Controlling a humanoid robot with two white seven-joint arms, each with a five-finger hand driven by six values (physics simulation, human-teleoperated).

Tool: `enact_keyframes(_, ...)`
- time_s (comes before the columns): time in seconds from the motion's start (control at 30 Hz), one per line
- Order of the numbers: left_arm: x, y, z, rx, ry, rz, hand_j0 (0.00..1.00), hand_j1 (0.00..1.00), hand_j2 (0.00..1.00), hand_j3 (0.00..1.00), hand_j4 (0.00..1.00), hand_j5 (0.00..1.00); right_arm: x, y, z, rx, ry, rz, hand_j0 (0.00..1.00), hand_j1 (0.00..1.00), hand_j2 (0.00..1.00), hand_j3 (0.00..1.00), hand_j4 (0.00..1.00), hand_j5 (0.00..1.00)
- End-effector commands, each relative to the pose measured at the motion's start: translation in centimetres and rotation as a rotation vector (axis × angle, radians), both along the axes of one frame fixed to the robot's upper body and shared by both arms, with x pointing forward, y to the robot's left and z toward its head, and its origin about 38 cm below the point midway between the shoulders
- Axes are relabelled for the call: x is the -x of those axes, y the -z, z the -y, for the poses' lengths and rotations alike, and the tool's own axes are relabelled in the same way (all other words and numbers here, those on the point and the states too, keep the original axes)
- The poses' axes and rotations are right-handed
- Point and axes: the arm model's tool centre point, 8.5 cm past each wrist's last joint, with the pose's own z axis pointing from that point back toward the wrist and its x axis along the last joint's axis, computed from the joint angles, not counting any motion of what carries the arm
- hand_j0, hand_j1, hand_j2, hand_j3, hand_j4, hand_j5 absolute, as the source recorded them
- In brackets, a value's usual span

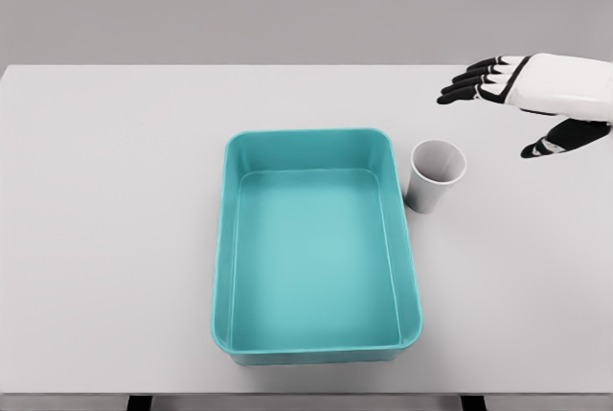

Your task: Put the paper cup into the basket with your right arm

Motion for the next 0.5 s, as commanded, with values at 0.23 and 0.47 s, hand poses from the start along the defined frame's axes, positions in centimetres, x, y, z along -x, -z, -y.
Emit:
enact_keyframes(0.23, 0.0, 0.0, 0.0, 0.0, 0.0, 0.0, 1.0, 1.0, 1.0, 1.0, 1.0, 1.0, -6.0, 5.5, 3.5, -0.349, 0.418, -0.395, 1.0, 1.0, 1.0, 1.0, 1.0, 1.0)
enact_keyframes(0.47, 0.0, 0.0, 0.0, 0.0, 0.0, 0.0, 1.0, 1.0, 1.0, 1.0, 1.0, 1.0, -7.2, 8.5, 4.8, -0.379, 0.489, -0.456, 1.0, 1.0, 1.0, 1.0, 1.0, 1.0)
